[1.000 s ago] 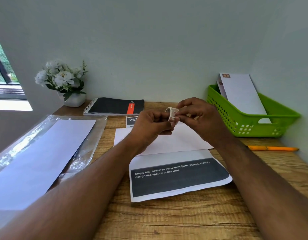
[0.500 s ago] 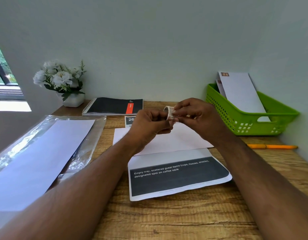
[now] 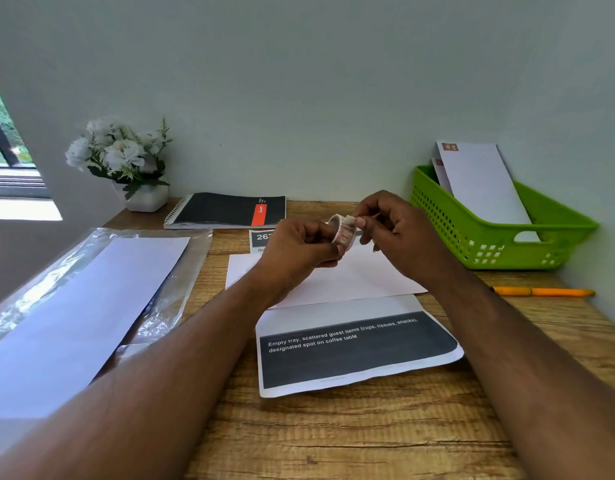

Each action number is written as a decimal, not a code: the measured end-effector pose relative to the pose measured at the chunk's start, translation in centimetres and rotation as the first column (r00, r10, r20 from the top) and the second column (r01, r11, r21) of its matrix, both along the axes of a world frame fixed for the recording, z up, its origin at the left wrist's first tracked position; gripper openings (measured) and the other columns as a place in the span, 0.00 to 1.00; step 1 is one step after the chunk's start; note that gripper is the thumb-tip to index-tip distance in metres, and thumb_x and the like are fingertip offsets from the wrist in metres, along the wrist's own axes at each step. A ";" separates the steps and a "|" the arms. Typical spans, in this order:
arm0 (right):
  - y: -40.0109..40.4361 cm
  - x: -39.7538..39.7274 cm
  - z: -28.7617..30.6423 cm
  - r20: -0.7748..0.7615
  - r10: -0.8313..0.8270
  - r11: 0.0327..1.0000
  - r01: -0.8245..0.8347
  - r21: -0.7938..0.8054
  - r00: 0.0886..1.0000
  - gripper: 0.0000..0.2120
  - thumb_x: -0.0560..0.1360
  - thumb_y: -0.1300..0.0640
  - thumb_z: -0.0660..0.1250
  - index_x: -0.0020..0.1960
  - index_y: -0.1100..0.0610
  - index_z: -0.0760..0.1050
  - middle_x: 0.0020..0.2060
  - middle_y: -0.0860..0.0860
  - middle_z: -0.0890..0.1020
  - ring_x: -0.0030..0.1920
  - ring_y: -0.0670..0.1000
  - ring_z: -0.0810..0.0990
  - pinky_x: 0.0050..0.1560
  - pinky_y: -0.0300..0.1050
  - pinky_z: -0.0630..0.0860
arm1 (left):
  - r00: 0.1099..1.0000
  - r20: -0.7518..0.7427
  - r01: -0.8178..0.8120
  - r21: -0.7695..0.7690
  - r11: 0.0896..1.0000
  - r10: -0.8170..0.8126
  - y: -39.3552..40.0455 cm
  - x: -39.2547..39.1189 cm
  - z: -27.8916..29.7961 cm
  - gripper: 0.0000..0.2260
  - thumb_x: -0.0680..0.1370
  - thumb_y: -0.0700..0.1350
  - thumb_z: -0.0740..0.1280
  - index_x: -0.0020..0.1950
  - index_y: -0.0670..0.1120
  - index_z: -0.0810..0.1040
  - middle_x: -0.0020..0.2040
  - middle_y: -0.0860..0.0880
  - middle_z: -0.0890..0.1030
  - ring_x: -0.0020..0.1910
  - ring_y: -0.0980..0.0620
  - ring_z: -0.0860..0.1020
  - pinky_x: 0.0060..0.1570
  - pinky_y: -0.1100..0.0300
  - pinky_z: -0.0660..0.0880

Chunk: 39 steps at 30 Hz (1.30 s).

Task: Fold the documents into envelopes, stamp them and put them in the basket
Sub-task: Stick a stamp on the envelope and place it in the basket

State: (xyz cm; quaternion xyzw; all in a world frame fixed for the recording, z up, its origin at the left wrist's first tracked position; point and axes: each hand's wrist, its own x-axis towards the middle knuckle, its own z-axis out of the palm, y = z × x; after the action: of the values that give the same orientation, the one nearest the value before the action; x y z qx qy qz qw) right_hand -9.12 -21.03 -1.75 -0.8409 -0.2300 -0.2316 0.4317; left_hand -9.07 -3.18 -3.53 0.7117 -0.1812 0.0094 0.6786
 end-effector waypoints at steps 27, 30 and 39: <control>-0.1 0.1 0.5 -0.213 0.081 0.892 0.025 0.451 0.974 0.05 0.78 0.59 0.66 0.44 0.52 0.74 0.38 0.50 0.80 0.31 0.49 0.78 0.28 0.42 0.72 | 0.935 0.274 -0.309 0.325 0.894 0.224 1.9 1.5 0.2 0.03 0.76 0.43 0.72 0.47 0.46 0.84 0.39 0.53 0.82 0.32 0.62 0.79 0.33 0.67 0.76; -0.3 0.3 0.4 -0.209 0.016 0.907 0.074 0.414 0.978 0.05 0.76 0.59 0.68 0.44 0.50 0.76 0.36 0.51 0.79 0.34 0.48 0.76 0.29 0.40 0.74 | 0.870 0.397 -0.473 0.501 0.725 0.293 4.5 2.4 0.5 0.07 0.77 0.47 0.70 0.44 0.44 0.84 0.39 0.49 0.83 0.36 0.55 0.80 0.41 0.60 0.77; -0.5 0.5 0.0 -0.182 -0.031 0.953 0.084 0.290 0.983 0.05 0.75 0.58 0.69 0.41 0.50 0.77 0.35 0.53 0.76 0.31 0.46 0.71 0.27 0.40 0.72 | 0.788 0.375 -0.556 0.773 0.304 0.488 8.8 3.6 0.9 0.04 0.75 0.45 0.70 0.48 0.45 0.81 0.45 0.44 0.82 0.42 0.45 0.78 0.38 0.55 0.73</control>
State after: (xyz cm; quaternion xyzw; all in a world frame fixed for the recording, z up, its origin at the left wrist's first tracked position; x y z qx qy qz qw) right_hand -8.62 -21.53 -1.72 -0.7901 -0.1289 -0.2011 0.5645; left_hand -5.45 5.64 -2.63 0.9672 0.0560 0.1624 0.1870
